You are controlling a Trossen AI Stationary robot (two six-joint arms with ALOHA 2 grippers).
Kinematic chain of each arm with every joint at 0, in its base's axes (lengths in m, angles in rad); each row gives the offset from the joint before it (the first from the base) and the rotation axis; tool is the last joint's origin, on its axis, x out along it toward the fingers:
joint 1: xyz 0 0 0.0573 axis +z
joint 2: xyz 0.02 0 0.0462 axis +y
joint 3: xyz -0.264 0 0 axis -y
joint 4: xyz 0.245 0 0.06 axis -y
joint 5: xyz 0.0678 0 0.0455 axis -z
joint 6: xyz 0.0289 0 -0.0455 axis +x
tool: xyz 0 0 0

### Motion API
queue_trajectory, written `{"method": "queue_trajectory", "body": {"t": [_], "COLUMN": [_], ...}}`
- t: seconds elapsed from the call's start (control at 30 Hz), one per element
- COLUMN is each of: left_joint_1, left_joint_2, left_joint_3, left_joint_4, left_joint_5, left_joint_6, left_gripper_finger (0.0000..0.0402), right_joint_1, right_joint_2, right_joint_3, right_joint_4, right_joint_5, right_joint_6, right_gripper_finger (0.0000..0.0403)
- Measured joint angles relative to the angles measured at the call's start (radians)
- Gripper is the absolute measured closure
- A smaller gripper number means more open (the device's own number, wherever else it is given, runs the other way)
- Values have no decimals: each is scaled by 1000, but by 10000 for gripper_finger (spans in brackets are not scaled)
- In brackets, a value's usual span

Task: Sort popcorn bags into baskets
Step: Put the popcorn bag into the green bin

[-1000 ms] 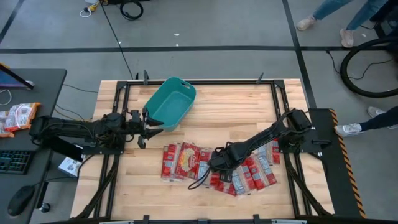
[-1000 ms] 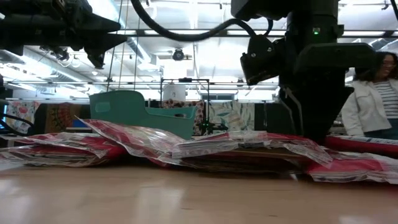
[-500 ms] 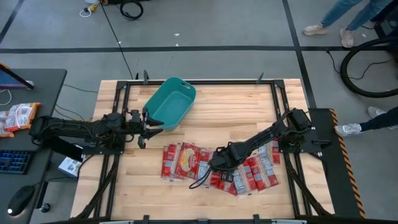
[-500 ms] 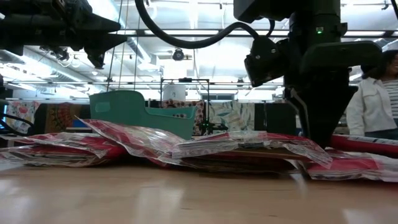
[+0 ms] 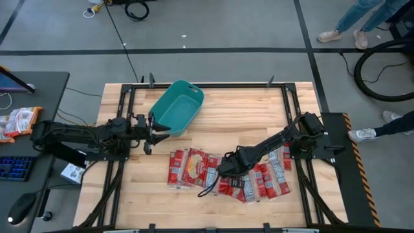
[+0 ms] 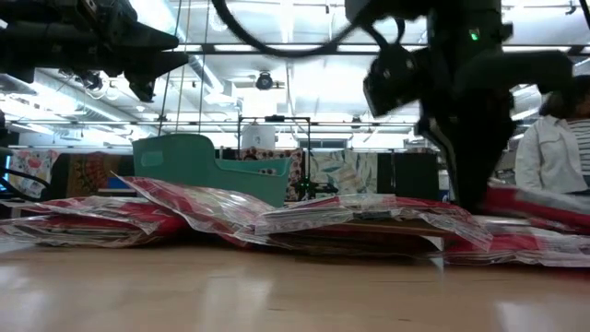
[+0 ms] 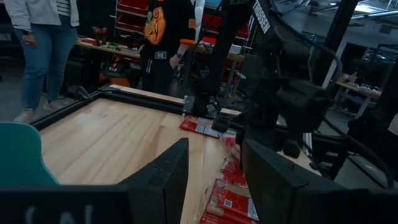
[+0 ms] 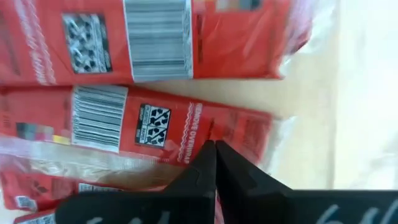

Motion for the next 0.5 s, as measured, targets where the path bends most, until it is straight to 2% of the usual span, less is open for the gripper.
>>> {"method": "queue_trajectory", "body": {"t": [0.17, 0.33, 0.5], "left_joint_1": [0, 0, -4], "left_joint_2": [1, 26, 105], "left_joint_3": [0, 0, 0], "left_joint_4": [2, 9, 71], "left_joint_5": [0, 1, 66], "left_joint_6": [1, 15, 17], "left_gripper_finger": [246, 246, 246], "right_joint_1": [-3, -31, -58], "right_joint_2": [-4, -4, -4], "right_joint_3": [123, 231, 344], "right_joint_4": [-131, -181, -214], "right_joint_5": [96, 173, 246], "right_joint_6": [-53, -127, -212], "right_gripper_finger": [398, 400, 401]}}
